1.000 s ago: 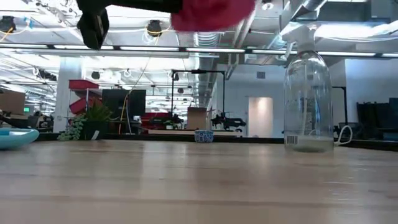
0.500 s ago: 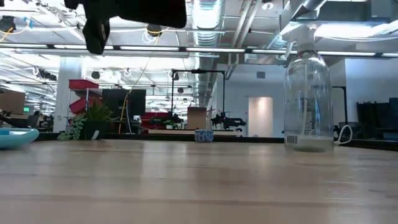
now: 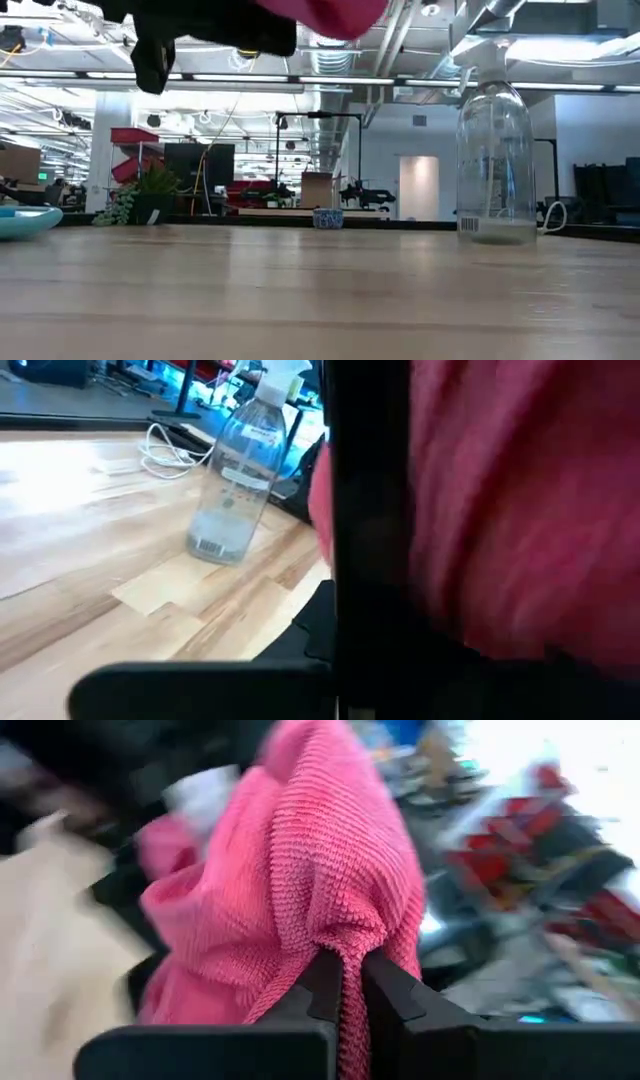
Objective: Apply microfiber cloth
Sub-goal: Wipe the front of the black cellphone using pink microfiber cloth
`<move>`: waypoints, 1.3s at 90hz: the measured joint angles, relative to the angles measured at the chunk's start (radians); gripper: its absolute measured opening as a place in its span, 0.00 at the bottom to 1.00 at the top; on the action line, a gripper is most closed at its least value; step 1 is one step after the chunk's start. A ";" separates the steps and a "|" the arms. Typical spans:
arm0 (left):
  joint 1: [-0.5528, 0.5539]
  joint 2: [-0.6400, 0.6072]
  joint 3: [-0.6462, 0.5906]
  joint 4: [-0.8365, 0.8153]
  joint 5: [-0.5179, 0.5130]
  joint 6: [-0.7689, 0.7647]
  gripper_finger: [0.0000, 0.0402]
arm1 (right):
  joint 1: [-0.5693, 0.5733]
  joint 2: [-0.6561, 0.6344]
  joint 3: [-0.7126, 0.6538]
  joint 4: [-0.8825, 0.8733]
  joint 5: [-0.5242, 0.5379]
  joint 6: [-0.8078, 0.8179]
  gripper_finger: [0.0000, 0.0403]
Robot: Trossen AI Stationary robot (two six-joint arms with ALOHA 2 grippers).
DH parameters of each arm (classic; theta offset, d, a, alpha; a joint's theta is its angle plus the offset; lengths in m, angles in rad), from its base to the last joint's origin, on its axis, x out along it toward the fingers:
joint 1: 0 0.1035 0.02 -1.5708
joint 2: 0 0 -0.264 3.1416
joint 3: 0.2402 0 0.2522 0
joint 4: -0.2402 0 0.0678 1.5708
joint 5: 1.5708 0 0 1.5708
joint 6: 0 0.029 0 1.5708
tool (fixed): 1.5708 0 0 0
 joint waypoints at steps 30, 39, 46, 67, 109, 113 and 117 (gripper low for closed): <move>-0.013 0.002 0.000 -0.014 0.027 0.001 0.01 | 0.051 -0.005 0.002 -0.161 -0.085 0.012 0.00; -0.013 0.002 0.000 -0.015 0.025 0.001 0.01 | 0.053 0.000 -0.001 -0.242 -0.203 0.051 0.00; -0.013 0.000 0.000 -0.010 0.017 -0.005 0.01 | 0.052 0.000 -0.001 -0.196 -0.107 0.064 0.00; -0.021 0.000 0.000 -0.011 0.020 -0.012 0.01 | 0.044 -0.007 0.001 -0.027 0.162 -0.021 0.00; -0.018 0.001 0.001 0.007 0.005 0.005 0.01 | 0.038 -0.002 0.000 0.060 -0.020 0.041 0.00; -0.019 0.001 0.001 0.007 0.013 0.007 0.01 | 0.037 -0.003 0.002 0.072 -0.041 0.020 0.00; -0.019 0.001 0.001 0.007 0.014 0.008 0.01 | 0.036 -0.003 0.002 0.059 -0.095 0.005 0.00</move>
